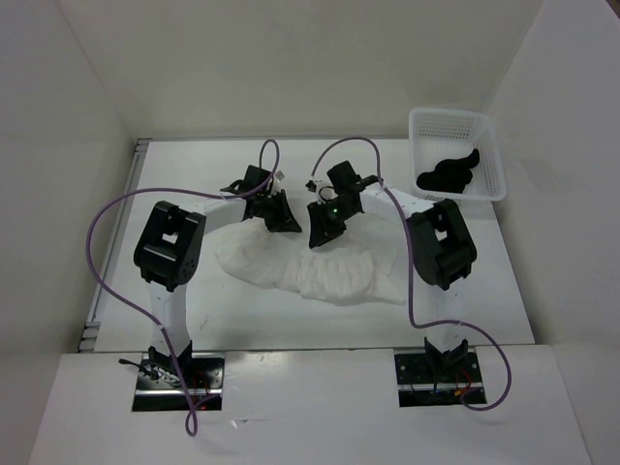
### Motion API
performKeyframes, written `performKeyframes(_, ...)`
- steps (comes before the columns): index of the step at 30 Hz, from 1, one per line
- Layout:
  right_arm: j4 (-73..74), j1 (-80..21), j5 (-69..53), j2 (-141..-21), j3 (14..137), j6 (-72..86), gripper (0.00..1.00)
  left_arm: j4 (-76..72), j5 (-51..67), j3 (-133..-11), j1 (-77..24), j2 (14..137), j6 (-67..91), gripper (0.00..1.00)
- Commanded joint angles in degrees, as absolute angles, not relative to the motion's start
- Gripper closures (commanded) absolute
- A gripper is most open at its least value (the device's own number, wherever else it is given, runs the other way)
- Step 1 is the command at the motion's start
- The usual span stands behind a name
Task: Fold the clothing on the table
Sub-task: Fold the skirt
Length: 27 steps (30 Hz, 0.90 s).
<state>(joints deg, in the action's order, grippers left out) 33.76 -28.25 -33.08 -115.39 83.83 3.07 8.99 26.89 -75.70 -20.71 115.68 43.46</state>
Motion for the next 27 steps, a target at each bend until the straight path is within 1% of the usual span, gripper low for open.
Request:
performKeyframes(1,32.61,-28.48,-36.83,-115.4,82.36,2.11,0.64,8.79,26.55,-75.5,-20.48,113.73,41.92,1.0)
performKeyframes(5,32.61,-29.0,-37.62,-115.4,81.3,2.11,0.65,8.26,26.54,-74.97,-19.95,113.73,41.92,1.0)
performKeyframes(7,32.61,-29.0,-38.23,-116.02,81.3,1.59,0.76,8.26,26.54,-74.97,-19.95,113.73,41.92,1.0)
performKeyframes(8,33.13,-29.0,-38.23,-116.02,81.3,1.58,0.87,8.26,26.54,-74.97,-19.95,113.73,41.92,1.0)
performKeyframes(10,33.74,-29.62,-38.85,-116.54,81.3,1.58,1.0,8.26,26.54,-74.97,-19.95,113.73,41.92,1.0)
performKeyframes(13,34.37,-30.15,-39.55,-115.76,81.83,1.05,1.0,8.26,26.54,-74.44,-19.42,113.73,41.92,1.0)
performKeyframes(16,34.37,-30.15,-36.05,-114.09,83.14,1.75,1.0,7.74,26.54,-73.92,-19.42,113.73,41.92,1.0)
performKeyframes(27,34.81,-24.88,-30.41,-116.46,91.75,4.74,1.0,7.73,26.54,-72.86,-19.42,113.73,42.45,1.0)
